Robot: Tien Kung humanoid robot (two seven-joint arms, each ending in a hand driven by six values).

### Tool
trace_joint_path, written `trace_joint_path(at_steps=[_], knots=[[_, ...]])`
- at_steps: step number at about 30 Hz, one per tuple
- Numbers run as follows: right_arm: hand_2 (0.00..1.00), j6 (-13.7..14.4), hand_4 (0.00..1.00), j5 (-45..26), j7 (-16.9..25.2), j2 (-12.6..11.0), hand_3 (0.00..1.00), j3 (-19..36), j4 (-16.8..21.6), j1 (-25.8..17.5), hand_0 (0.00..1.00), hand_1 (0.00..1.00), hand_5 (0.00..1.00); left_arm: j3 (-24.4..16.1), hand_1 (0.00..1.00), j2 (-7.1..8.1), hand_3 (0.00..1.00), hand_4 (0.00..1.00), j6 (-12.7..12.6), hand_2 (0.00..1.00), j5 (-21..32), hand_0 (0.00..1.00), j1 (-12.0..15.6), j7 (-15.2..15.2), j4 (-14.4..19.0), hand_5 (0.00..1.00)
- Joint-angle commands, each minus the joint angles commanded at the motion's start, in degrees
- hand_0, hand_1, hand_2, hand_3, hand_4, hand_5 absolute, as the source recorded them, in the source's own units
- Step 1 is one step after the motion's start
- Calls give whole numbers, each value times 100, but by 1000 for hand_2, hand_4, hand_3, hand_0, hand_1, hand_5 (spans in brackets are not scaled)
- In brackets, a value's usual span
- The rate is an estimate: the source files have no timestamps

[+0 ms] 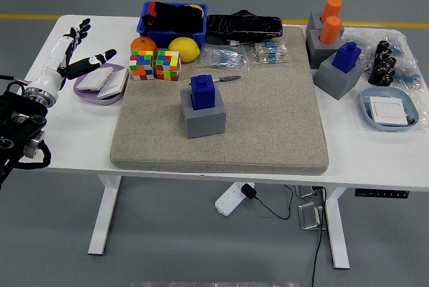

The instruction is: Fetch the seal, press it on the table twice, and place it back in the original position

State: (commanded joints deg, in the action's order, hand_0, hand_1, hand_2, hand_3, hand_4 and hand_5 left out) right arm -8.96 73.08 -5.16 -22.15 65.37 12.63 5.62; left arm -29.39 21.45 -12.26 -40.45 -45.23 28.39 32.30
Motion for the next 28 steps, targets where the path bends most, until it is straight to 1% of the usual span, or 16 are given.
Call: trace_joint_path(at_steps=[17,28], knots=[[671,-7,822,-34,-23,32,671,-13,18,41,785,674,579,-22,998,30,998,990,17,998,-16,998,-12,17,-13,494],[672,-8,821,-49,-25,-19,671,-25,23,52,785,674,578,-37,998,37,998,998,15,998,-26,998,-36,22,8,482]])
